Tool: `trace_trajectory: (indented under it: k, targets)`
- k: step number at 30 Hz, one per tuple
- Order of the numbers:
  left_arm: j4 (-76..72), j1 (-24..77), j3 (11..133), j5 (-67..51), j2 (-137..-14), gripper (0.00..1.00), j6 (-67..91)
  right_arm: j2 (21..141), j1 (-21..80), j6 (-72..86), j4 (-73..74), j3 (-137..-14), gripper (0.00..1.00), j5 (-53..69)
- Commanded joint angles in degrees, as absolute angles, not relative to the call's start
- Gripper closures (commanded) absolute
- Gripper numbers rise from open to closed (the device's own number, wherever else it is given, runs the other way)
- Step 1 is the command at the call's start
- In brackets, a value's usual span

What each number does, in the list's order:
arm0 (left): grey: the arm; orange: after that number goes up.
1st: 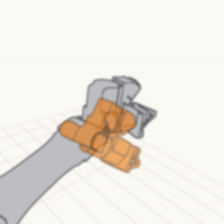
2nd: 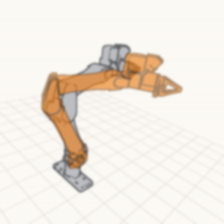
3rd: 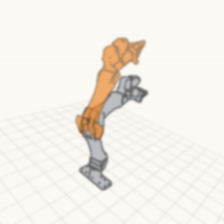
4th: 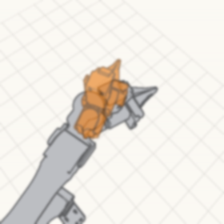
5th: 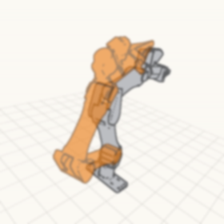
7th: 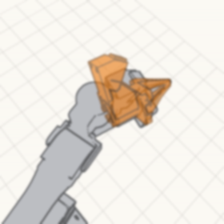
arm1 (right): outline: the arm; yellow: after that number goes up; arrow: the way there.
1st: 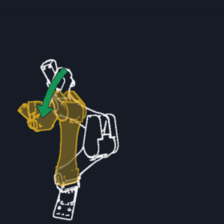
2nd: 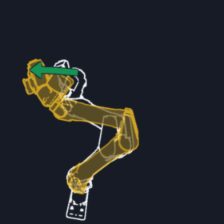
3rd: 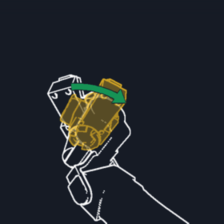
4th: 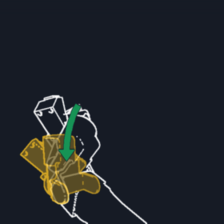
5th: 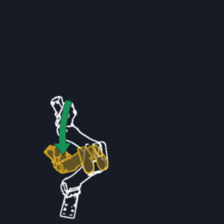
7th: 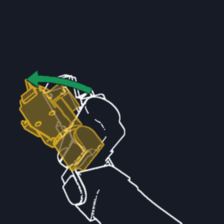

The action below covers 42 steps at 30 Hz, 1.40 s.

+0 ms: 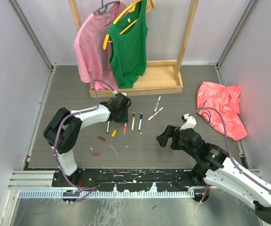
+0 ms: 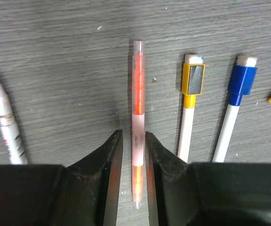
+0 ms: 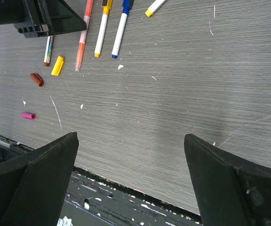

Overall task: Insert the pens into the pen caps
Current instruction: Place the pen at the center of the board, then pick up the pen from the center of the board.

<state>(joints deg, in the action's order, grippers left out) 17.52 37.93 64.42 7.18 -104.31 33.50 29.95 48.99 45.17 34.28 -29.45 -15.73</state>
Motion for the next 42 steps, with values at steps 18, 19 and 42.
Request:
trace_trajectory:
  k: [18,19,42]
  targets:
    - [26.1,36.9,54.1,11.4,-71.6,0.67,27.3,30.7,48.9,45.5,31.1,-30.2,0.01,-15.5]
    - [26.5,36.7,53.1,11.7,-70.4,0.67,27.4,30.9,48.9,45.5,31.1,-30.2,0.01,-15.5]
    - [25.5,28.0,54.7,5.1,-85.6,0.64,23.7,31.7,48.9,46.2,31.4,-29.6,0.01,-13.5]
